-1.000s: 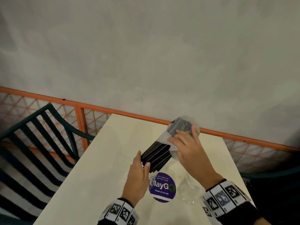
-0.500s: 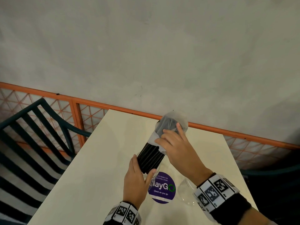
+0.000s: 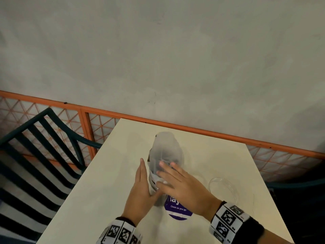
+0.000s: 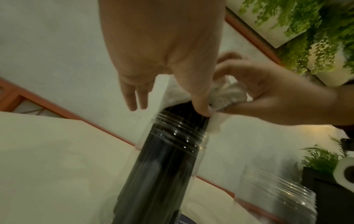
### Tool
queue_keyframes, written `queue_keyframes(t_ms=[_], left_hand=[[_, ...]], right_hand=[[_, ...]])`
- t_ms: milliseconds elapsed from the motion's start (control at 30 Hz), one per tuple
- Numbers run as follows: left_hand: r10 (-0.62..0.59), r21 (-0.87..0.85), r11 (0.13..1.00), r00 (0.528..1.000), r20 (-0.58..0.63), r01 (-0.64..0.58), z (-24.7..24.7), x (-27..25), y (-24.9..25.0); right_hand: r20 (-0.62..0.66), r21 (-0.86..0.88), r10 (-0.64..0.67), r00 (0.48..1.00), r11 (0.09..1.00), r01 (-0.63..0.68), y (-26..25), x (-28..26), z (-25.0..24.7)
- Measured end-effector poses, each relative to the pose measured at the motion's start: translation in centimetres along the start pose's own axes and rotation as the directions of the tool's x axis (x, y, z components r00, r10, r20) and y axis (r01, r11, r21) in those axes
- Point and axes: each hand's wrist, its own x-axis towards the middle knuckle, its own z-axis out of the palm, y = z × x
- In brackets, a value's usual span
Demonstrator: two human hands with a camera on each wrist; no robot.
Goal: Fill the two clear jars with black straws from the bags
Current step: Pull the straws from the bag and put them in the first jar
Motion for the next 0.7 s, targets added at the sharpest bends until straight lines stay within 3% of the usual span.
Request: queue_keyframes(t_ms=[167,267,433,500,567,700], left_hand=[[0.200,0.033,0.980,0.964,-0.177,-0.198,-0.9,-0.7,0.1],[0.322,0.128,0.944,0.931,-0.171,-0.303,-1.2,-0.5,0.9],[0.404,0.180,0.912,0.887,-0.223,-0.370,-2.0,1.1,3.4],[0.410,0.186,0.910,0.877,-0.253,-0.371,-2.6,1.9,4.6],[0.396,0.156,0.917,0.880,-0.260,-0.367,-3.3,2.5,5.8],[0.366,0.101,0.930,0.880,-0.304,-0.352,-4.6,2.7,7.5]], right_hand=[[-0.020,0.021,0.105,0.994,0.994,-0.105,0.0,-0.4,0.3],[-0.048,-0.034,0.138,0.989,0.990,-0.140,0.5,-0.8,0.2],[-0.255,-0.143,0.152,0.955,0.971,-0.192,2.3,-0.9,-0.1],[-0.383,-0.124,0.229,0.895,0.947,-0.296,2.7,-0.6,-0.6],[-0.483,-0.062,0.358,0.799,0.897,-0.438,3.0,-0.2,-1.3],[-0.417,0.176,0.639,0.646,0.755,-0.632,4.3,0.2,-2.8]])
